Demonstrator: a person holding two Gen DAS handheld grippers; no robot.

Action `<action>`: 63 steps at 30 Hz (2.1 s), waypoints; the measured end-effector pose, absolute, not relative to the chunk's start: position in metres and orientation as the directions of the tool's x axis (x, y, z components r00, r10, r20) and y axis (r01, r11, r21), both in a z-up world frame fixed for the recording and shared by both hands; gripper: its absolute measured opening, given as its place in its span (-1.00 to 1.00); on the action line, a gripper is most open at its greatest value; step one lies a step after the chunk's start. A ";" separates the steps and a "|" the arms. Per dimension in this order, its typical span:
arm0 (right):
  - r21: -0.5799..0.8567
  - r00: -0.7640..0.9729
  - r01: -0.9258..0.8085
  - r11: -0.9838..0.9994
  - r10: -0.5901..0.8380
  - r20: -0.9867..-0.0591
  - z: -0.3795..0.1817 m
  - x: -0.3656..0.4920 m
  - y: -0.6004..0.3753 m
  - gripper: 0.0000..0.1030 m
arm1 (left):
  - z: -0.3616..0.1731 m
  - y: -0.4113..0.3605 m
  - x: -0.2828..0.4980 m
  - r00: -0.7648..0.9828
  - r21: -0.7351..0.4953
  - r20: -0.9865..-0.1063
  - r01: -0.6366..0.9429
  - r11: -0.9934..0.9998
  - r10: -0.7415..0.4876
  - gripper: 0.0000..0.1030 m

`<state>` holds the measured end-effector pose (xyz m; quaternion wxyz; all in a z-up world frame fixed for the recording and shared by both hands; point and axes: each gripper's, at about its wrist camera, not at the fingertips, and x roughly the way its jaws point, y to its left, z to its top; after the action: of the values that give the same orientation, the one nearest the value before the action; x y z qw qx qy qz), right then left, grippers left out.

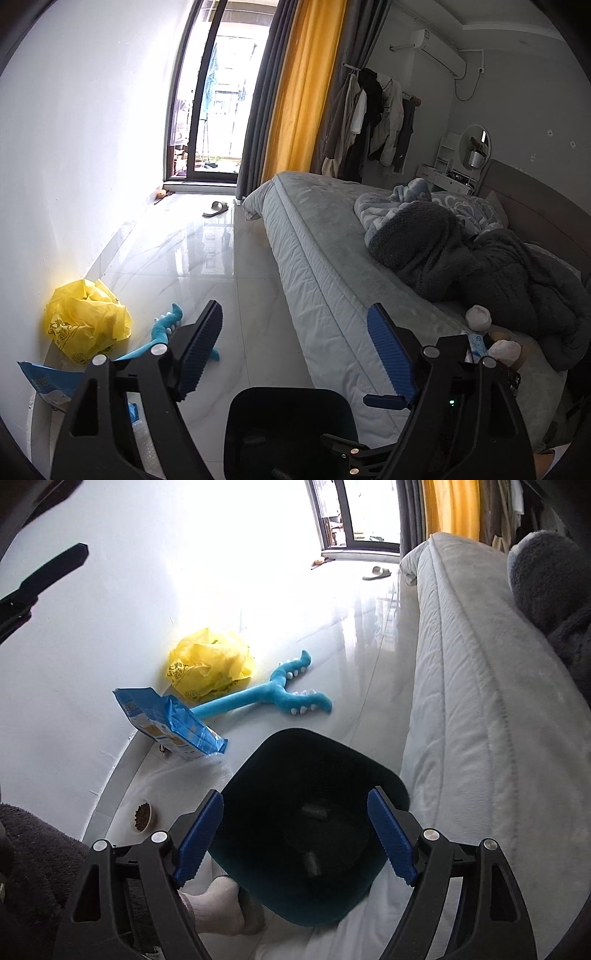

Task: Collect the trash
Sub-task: 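Move both tools back toward the remaining trash on the bed, then grasp the black 'face' tissue pack with left gripper while right grasps cardboard tube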

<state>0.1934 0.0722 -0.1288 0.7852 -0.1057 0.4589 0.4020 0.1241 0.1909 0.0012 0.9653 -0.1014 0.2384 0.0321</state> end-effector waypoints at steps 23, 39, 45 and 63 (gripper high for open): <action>0.105 0.483 -0.686 0.720 0.558 -0.675 -0.066 0.211 -0.098 0.64 | -0.004 0.074 0.158 0.853 -0.188 -0.487 0.108 0.976 -0.188 0.79; 0.124 0.568 -0.593 0.795 0.523 -0.636 -0.056 0.225 -0.205 0.64 | -0.036 -0.015 0.183 0.741 -0.228 -0.567 0.279 0.933 -0.360 0.83; 0.145 0.566 -0.583 0.799 0.527 -0.634 -0.060 0.227 -0.232 0.64 | -0.051 -0.051 0.190 0.673 -0.228 -0.603 0.368 0.901 -0.427 0.84; 0.214 0.534 -0.573 0.791 0.559 -0.634 -0.072 0.223 -0.284 0.63 | -0.100 -0.130 0.201 0.505 -0.210 -0.715 0.503 0.838 -0.483 0.87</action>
<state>0.2228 -0.2837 -0.0724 0.8758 -0.0102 0.3584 0.3232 0.2008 -0.1296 -0.0997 0.8675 0.0125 0.4081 -0.2843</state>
